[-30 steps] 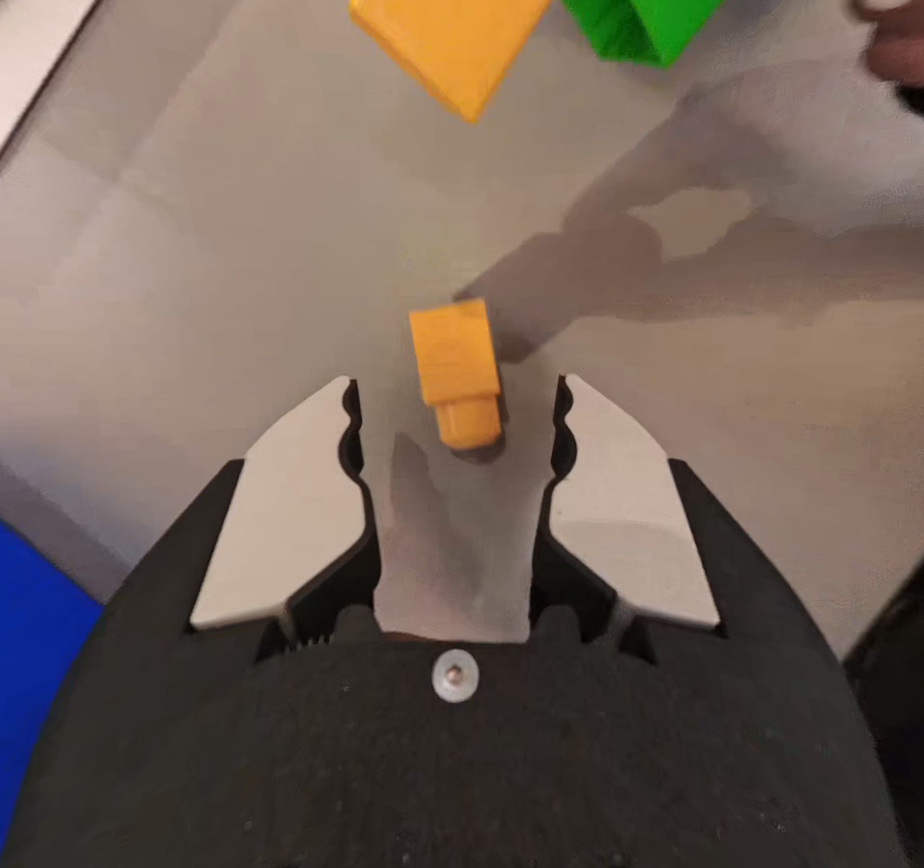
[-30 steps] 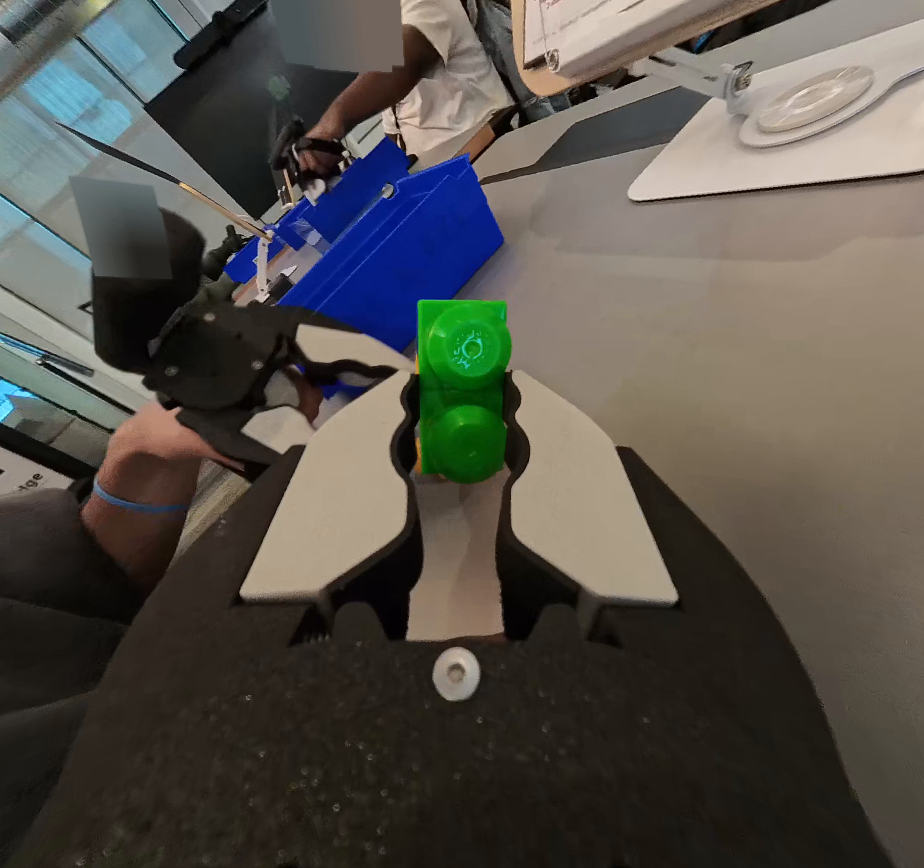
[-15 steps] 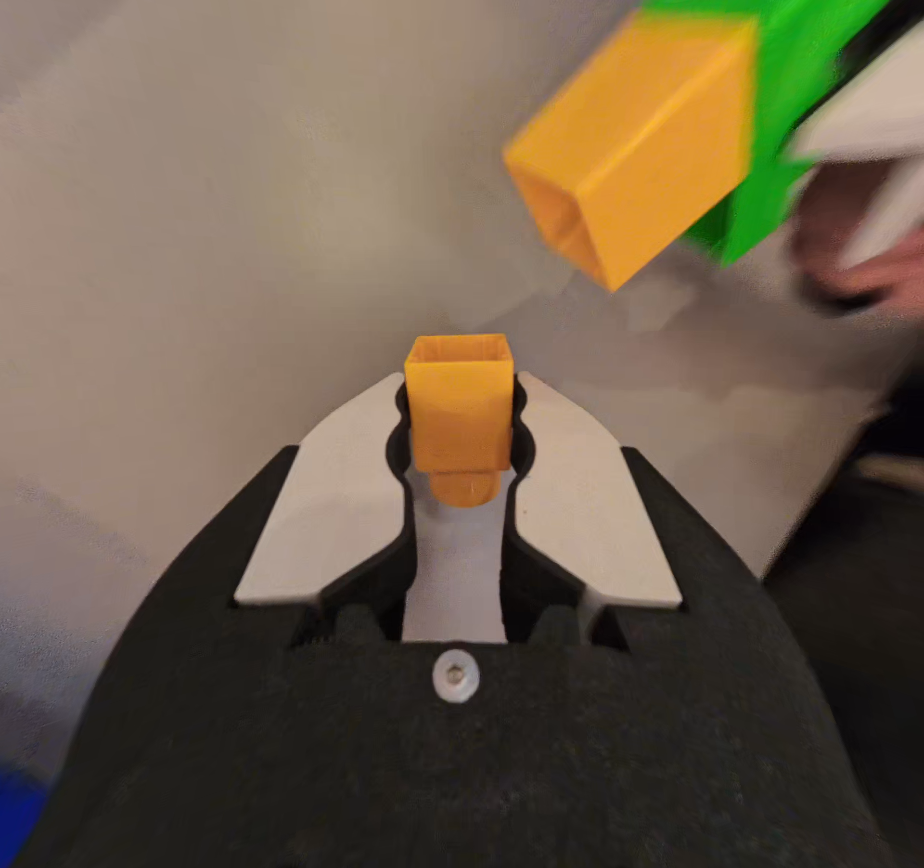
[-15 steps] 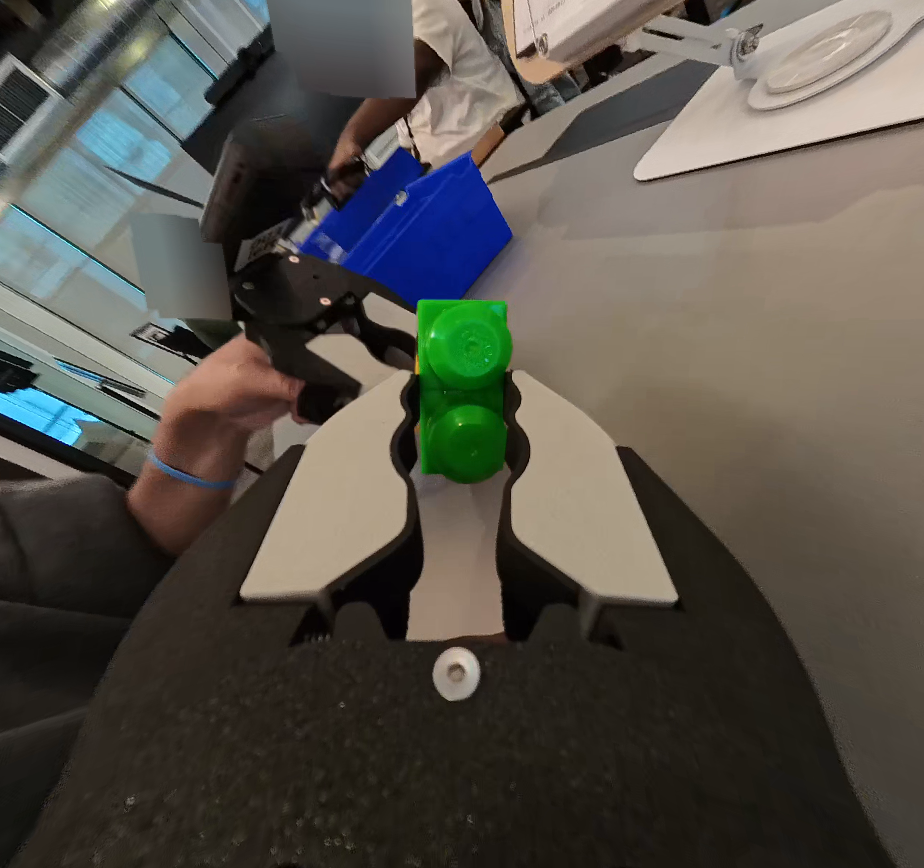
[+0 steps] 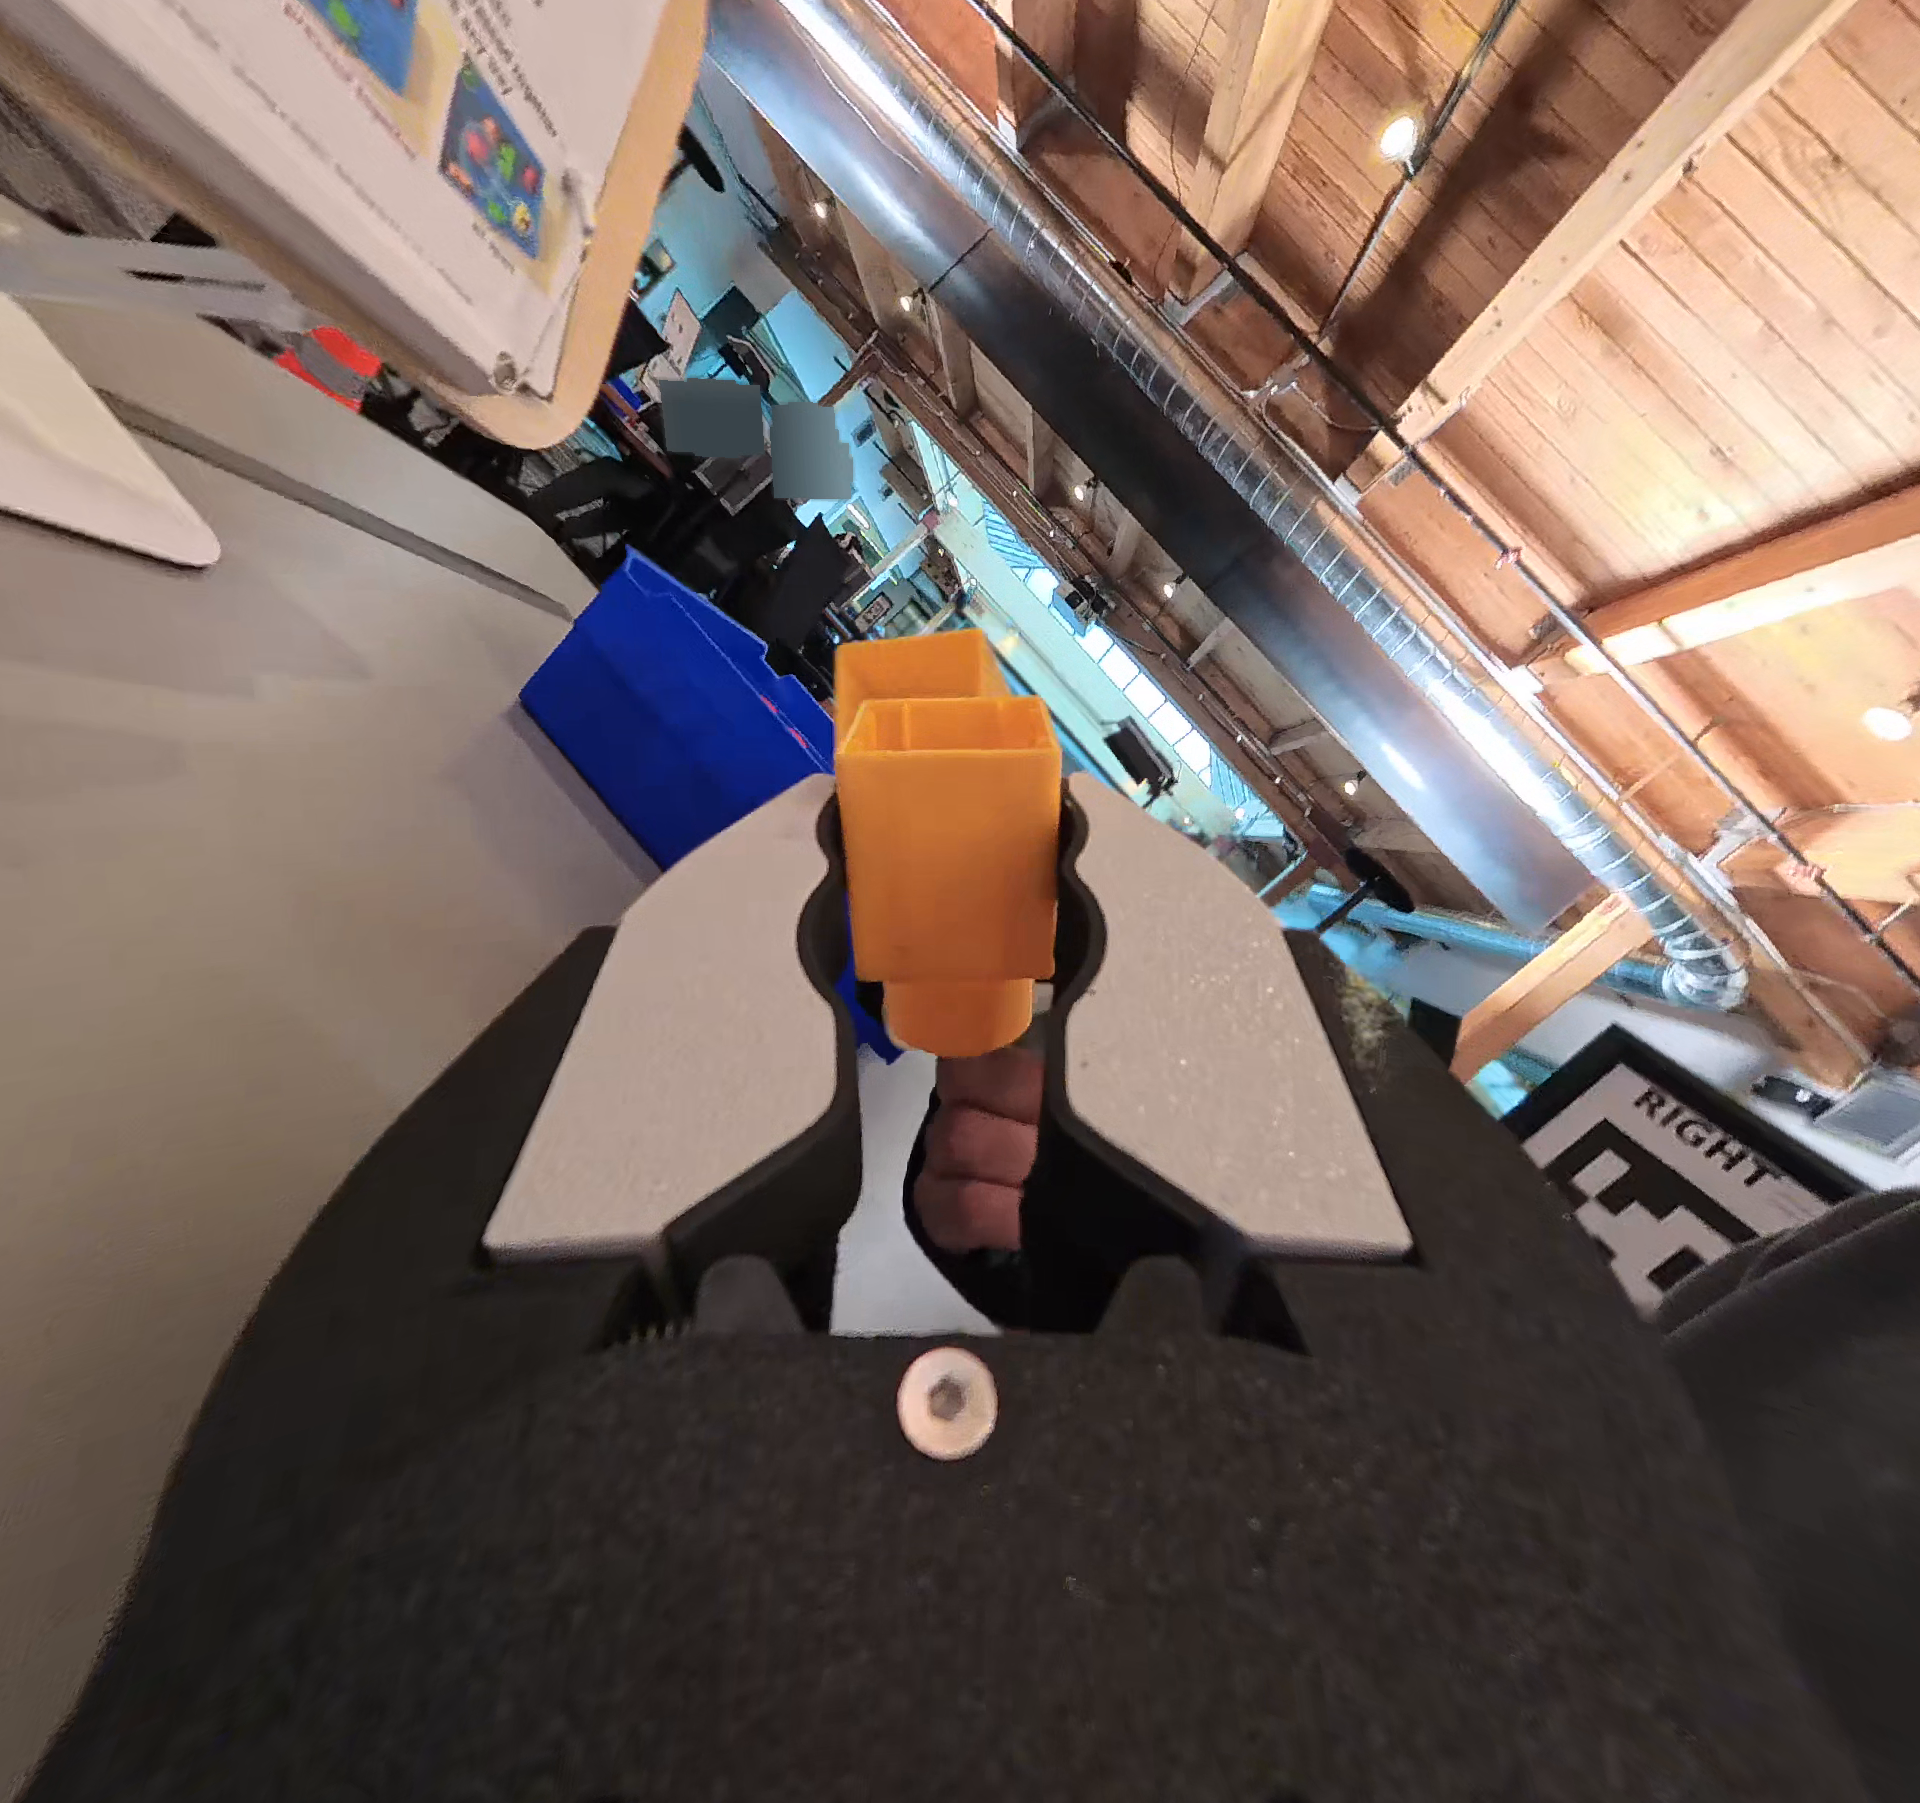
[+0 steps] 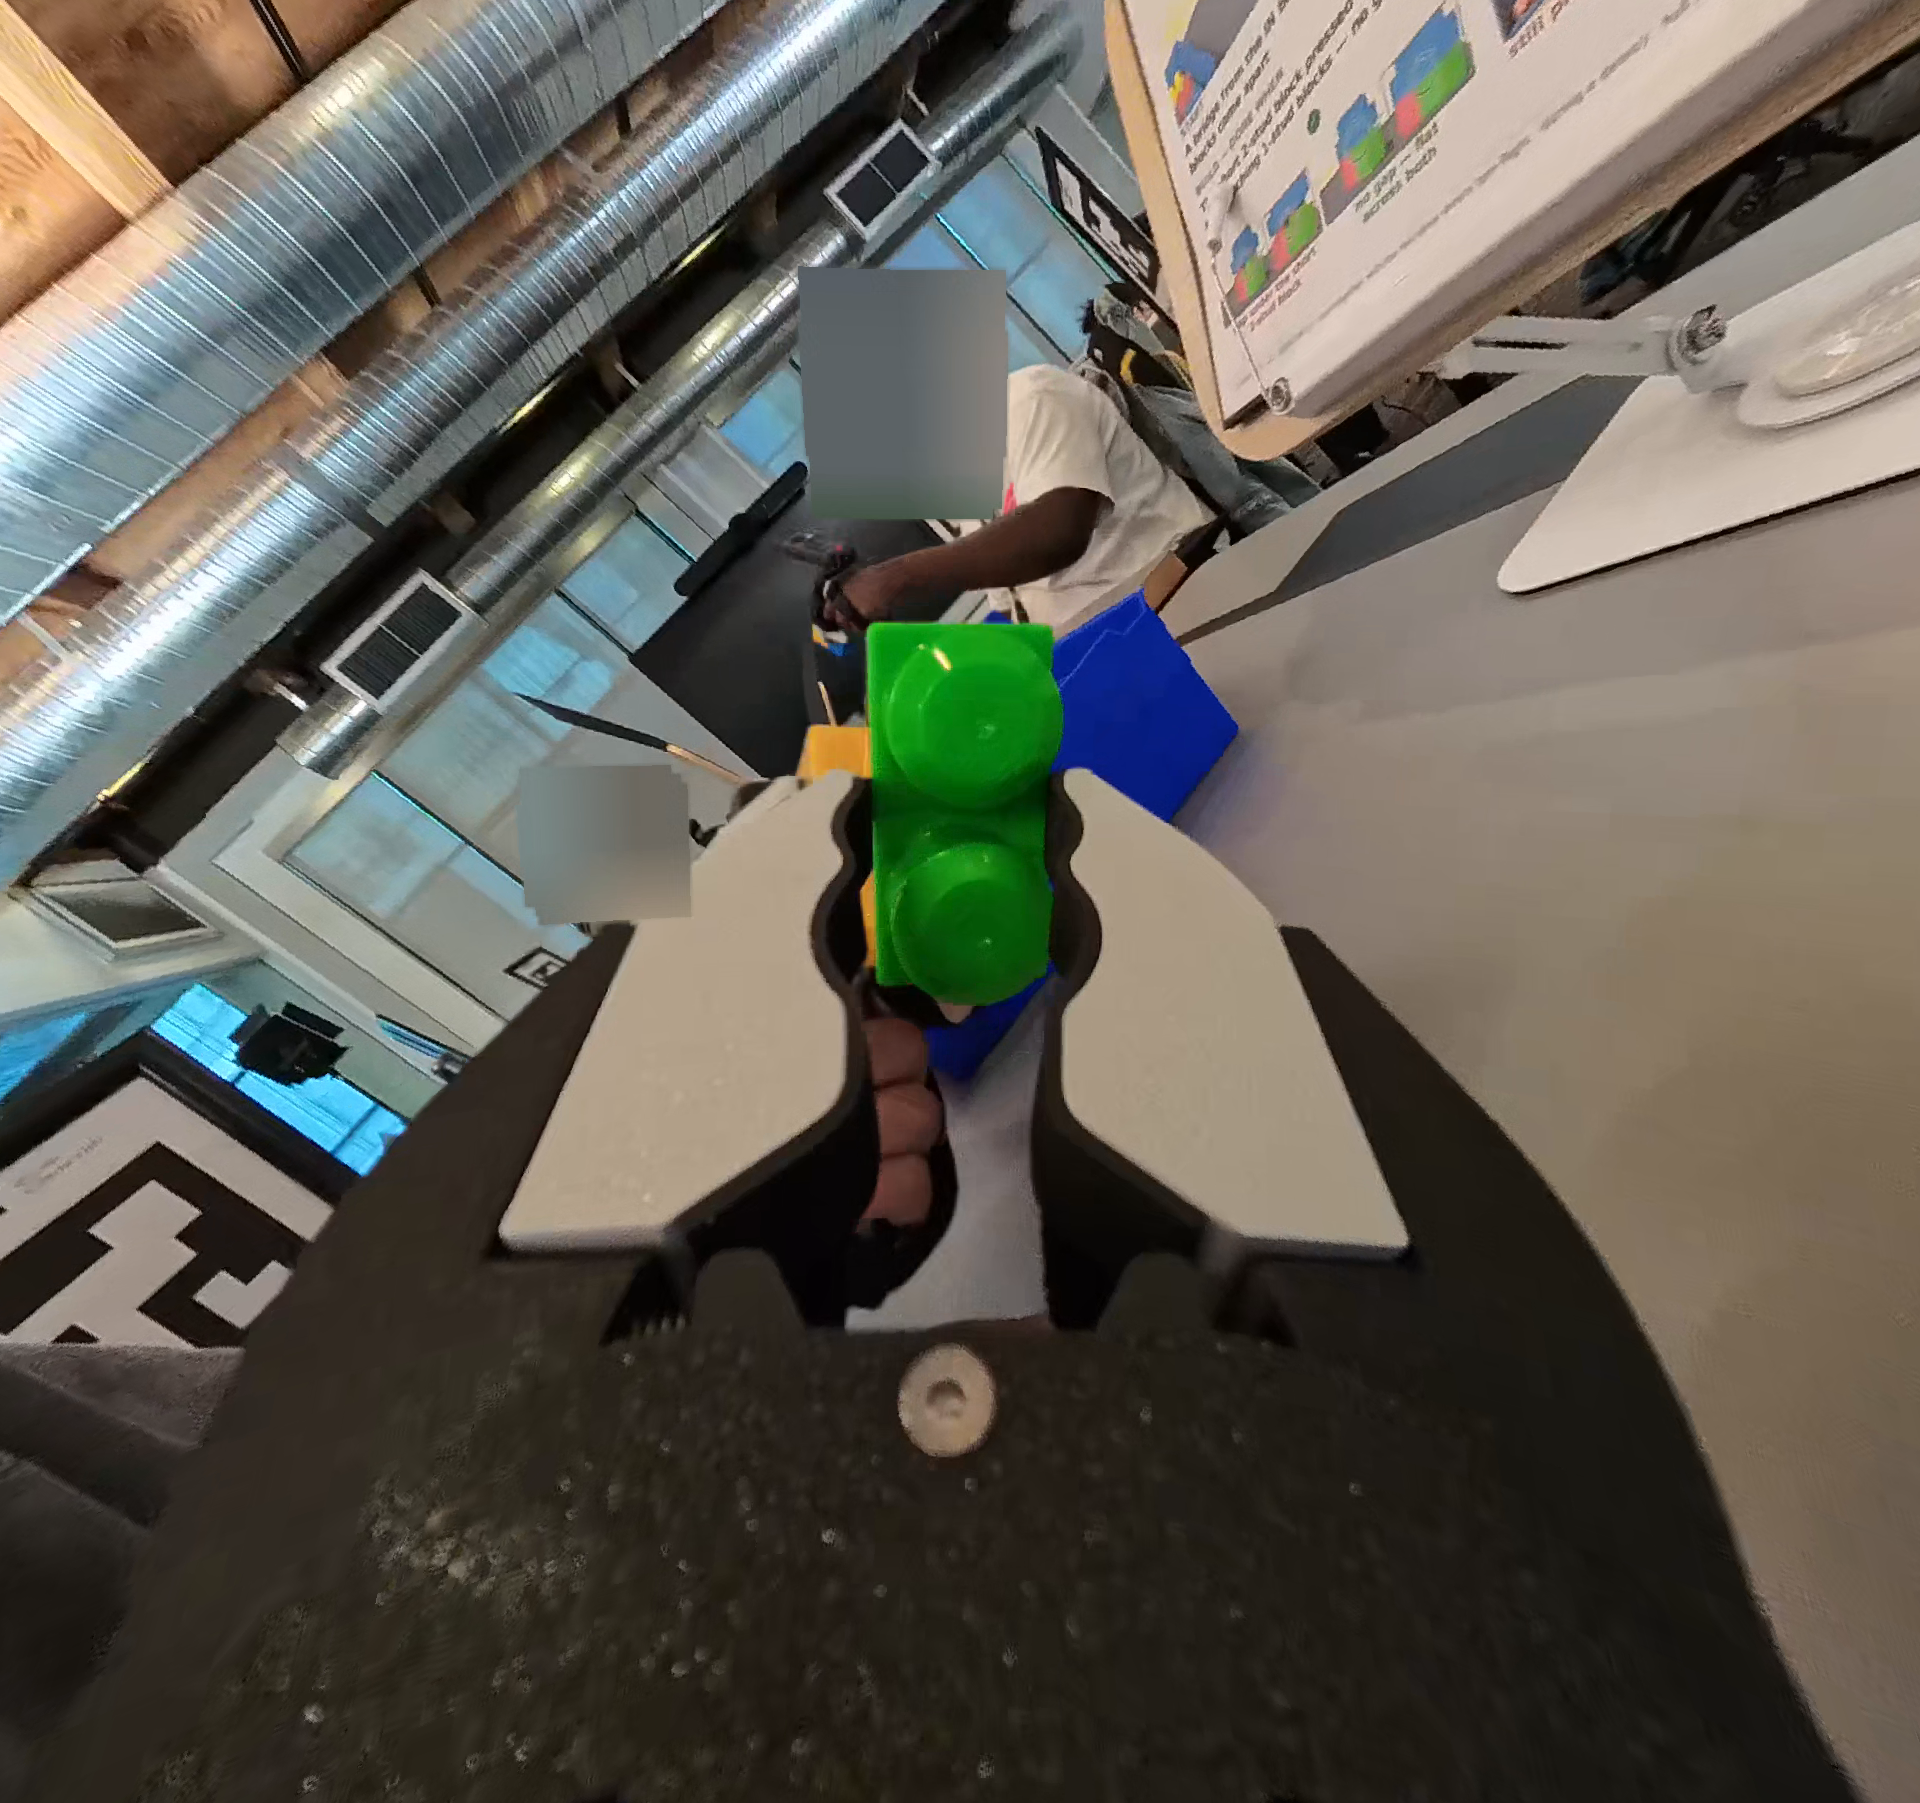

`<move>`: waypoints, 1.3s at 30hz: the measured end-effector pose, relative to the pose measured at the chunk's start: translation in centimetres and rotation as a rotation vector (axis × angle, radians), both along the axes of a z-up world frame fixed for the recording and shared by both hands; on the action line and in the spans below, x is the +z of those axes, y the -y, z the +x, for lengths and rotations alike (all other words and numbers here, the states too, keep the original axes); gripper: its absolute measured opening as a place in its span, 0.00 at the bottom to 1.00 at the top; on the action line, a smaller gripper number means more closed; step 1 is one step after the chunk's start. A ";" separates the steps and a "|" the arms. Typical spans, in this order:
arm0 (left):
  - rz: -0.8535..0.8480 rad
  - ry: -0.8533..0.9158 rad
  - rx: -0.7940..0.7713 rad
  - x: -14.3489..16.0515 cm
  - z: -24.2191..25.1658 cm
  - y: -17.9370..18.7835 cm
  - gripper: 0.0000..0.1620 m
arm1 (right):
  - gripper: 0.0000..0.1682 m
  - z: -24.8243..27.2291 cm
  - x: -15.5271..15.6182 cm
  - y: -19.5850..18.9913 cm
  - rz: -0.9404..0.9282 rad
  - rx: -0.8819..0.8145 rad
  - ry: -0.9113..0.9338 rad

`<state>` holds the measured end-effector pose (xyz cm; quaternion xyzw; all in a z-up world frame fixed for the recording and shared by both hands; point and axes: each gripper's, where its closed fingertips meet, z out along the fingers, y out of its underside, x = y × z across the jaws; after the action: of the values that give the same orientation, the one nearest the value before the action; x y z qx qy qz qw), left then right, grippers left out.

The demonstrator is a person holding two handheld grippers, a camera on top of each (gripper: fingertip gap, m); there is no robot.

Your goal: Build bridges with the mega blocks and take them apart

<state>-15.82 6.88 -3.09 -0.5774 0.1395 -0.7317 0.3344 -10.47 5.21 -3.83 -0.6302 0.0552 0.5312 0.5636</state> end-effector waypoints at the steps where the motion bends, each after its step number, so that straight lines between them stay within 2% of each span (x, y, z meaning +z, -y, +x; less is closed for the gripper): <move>1: 0.026 -0.009 -0.007 0.3 -0.1 0.2 0.22 | 0.19 0.1 0.0 0.0 0.001 0.002 0.009; 6: 0.103 -0.045 0.028 0.8 -1.1 -0.1 0.22 | 0.19 0.2 -1.4 0.3 -0.052 0.042 0.160; 11: 0.090 -0.002 0.044 1.7 -1.9 -1.2 0.22 | 0.19 -1.5 -2.6 2.5 -0.083 0.180 0.243; 15: 0.130 -0.071 0.034 1.3 -1.8 -1.2 0.22 | 0.19 -1.9 -4.5 3.1 -0.115 0.195 0.372; 19: 0.261 -0.399 0.064 -2.5 -2.2 -1.4 0.22 | 0.19 -0.3 -8.3 2.9 -0.239 0.204 0.686; 22: 0.361 -0.694 0.007 -6.2 -2.6 -0.7 0.22 | 0.19 0.9 -8.8 2.8 -0.277 0.220 0.973; 24: 0.375 -0.930 -0.049 -9.2 -3.2 -0.4 0.22 | 0.19 1.2 -8.5 2.6 -0.286 0.246 1.094; 27: 0.383 -1.301 -0.215 -13.6 -4.7 0.7 0.23 | 0.19 1.8 -7.9 1.3 -0.270 0.209 1.109; 29: 0.470 -1.460 -0.273 -14.8 -5.0 0.7 0.23 | 0.19 1.9 -7.5 0.6 -0.253 0.175 1.052; 33: 0.570 -1.499 -0.417 -15.3 -4.0 2.3 0.23 | 0.19 1.8 -7.3 0.5 -0.228 0.119 0.947; 37: 0.644 -1.521 -0.475 -15.6 -4.3 2.7 0.24 | 0.19 2.2 -7.9 1.4 -0.235 0.119 0.915; 39: 0.655 -1.544 -0.488 -15.3 -5.0 2.8 0.41 | 0.19 2.6 -8.1 1.5 -0.242 0.114 0.905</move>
<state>-20.80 4.06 -18.42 -0.7405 0.6502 -0.1102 0.1296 -7.86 3.70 -11.90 -0.8615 -0.1691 0.2230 0.4236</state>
